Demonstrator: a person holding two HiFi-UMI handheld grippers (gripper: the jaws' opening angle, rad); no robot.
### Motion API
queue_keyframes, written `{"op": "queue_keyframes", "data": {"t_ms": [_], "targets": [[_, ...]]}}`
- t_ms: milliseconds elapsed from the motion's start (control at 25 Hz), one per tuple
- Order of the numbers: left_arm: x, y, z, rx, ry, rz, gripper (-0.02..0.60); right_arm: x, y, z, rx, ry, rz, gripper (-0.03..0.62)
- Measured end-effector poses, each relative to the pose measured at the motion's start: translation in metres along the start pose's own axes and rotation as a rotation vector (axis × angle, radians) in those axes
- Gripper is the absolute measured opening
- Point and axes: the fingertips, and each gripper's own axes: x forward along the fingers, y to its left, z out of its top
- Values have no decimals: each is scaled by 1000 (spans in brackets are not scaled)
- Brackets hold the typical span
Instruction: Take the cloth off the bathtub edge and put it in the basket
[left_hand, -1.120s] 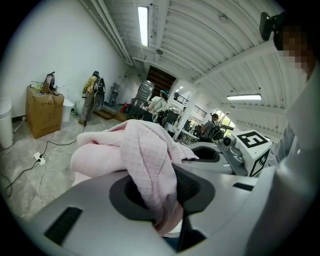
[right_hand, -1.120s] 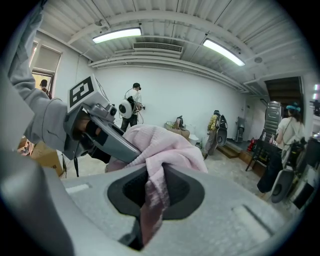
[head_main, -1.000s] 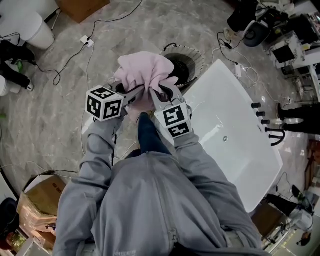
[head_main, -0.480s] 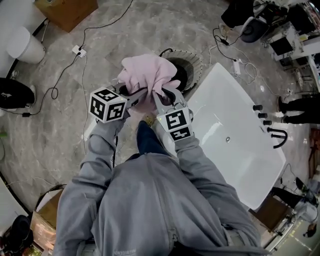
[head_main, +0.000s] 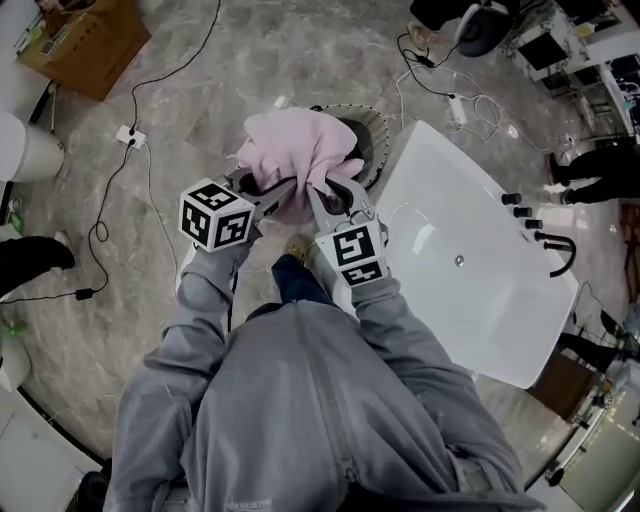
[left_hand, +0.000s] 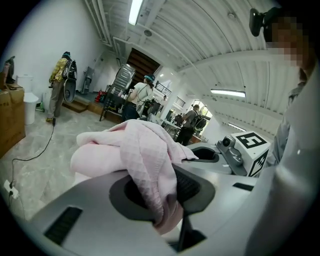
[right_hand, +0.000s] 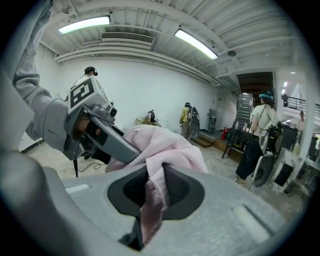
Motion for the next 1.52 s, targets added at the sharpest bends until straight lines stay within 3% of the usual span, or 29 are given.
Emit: {"op": "queue_keyframes", "data": {"t_ms": [600,1000,1520], "targets": [[44,16,61,93,79,-174,92,12,-66,24,80,-5,-189,40],[66,23,96,144,99,-238,92,20,-101,38,117,-10,-295,40],[122,51,81,130,128,-290,92,47,-140,-7,157,26,-326,40]]}}
